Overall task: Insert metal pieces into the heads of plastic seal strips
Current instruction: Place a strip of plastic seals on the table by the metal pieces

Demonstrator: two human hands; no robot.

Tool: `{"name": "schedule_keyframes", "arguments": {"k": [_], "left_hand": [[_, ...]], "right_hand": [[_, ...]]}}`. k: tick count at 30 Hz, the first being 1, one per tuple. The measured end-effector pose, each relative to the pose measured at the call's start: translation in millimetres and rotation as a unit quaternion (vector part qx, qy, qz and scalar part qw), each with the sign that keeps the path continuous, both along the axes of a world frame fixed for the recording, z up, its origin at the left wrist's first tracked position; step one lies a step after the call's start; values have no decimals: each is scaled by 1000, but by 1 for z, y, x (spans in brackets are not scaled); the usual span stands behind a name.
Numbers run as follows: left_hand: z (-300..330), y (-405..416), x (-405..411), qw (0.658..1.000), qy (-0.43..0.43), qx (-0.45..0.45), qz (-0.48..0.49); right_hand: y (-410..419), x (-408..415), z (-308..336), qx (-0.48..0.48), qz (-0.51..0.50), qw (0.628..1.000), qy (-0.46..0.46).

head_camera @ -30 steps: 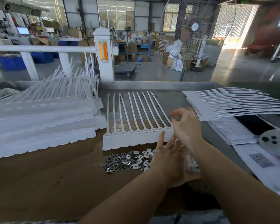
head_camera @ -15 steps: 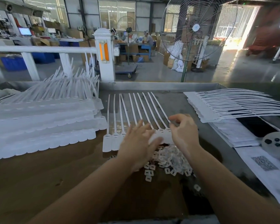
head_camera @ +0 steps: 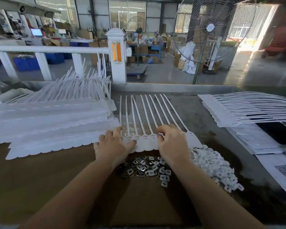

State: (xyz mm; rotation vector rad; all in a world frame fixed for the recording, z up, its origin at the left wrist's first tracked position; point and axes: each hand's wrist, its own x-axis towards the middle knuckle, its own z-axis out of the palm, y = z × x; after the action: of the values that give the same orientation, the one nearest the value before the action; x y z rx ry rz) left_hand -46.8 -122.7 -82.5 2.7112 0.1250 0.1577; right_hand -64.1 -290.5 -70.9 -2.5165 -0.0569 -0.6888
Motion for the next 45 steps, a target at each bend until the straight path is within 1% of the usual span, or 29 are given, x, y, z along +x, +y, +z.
{"name": "schedule_keyframes", "arguments": {"k": [2,4,8,13,17,20,22,31,38,45], "left_hand": [[-1,-3,4,1000,4,-21,-10],[-3,-3,8,998,-3,-60,-20],[-8,1,6,991,-52,-122,-35],[-8,4,5,967,-81,-235,-50],[-9,8,3,955,-86,-279,-47],[-9,8,4,955,-85,-280,-53],[-10,7,5,957,-85,-272,-57],[-10,9,2,958,-75,-270,-65],[-12,9,-1,969,-78,-225,-59],[-10,7,-3,973,-83,-210,-51]], "right_hand": [[0,0,-3,-8,-7,1000,-5],[0,1,-5,-13,-14,1000,-10],[-3,-3,-10,-16,-25,999,-38],[-5,-8,-13,-20,-20,996,-87],[-2,-10,-13,-44,-16,991,-123],[1,-10,-13,-83,-10,985,-151],[1,-11,-14,-113,-4,982,-152],[3,-11,-17,-176,-16,982,-65],[4,-13,-18,-178,-16,981,-79],[4,-13,-16,-168,-17,982,-90]]}}
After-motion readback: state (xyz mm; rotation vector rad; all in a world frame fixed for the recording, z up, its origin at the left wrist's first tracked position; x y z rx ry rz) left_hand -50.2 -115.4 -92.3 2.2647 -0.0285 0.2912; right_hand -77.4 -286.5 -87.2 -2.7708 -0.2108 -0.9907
